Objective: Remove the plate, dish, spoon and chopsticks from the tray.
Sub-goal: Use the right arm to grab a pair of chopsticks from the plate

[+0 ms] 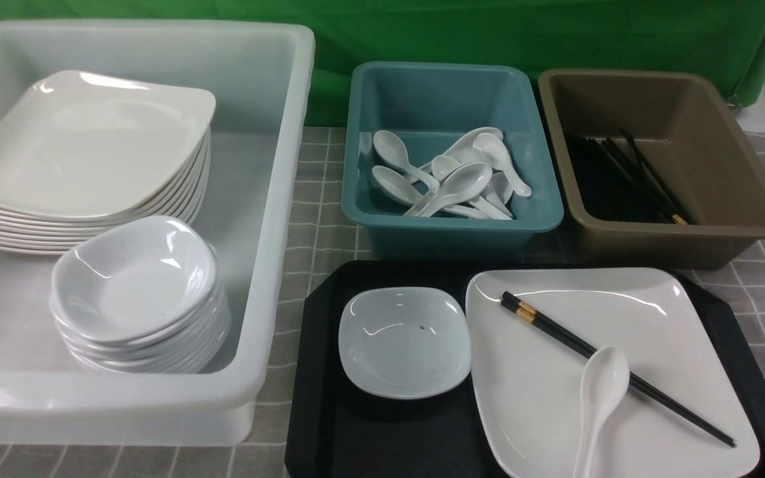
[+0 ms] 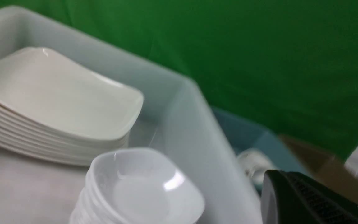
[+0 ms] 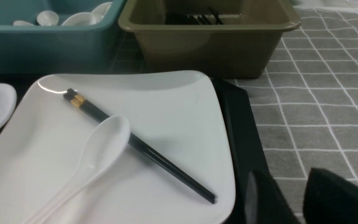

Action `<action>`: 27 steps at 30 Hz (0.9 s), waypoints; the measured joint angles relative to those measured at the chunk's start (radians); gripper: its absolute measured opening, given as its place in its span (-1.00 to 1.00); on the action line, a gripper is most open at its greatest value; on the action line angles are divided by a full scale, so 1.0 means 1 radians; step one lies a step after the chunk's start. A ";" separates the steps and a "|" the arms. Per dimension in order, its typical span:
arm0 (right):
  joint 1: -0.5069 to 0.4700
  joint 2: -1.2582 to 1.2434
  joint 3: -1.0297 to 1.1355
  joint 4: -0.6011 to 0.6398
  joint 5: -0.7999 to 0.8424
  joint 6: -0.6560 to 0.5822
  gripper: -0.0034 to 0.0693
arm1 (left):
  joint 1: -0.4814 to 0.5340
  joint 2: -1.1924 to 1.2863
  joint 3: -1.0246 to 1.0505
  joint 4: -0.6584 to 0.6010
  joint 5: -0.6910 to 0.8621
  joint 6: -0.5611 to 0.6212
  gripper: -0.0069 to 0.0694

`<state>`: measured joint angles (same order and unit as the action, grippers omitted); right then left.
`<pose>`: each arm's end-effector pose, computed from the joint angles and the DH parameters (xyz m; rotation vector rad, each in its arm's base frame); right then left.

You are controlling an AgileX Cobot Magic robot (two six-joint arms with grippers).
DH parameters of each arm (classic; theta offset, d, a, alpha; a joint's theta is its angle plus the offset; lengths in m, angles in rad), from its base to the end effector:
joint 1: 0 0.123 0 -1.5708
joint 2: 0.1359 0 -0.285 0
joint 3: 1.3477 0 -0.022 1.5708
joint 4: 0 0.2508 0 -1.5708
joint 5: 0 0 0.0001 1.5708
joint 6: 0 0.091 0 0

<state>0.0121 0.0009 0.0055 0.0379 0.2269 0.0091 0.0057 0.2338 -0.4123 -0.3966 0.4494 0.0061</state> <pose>0.0559 0.0015 0.1907 0.0228 1.7168 0.0504 0.0592 -0.0150 0.2993 -0.1870 1.7281 -0.4024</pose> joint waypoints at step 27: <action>0.000 0.000 0.000 0.127 -0.227 0.438 -0.25 | -0.378 0.523 -0.180 -0.078 0.073 0.459 -0.79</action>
<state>0.0121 0.0009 0.0055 0.1654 0.0000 0.4468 -0.3718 0.7569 -0.5923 -0.4747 0.5224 0.4648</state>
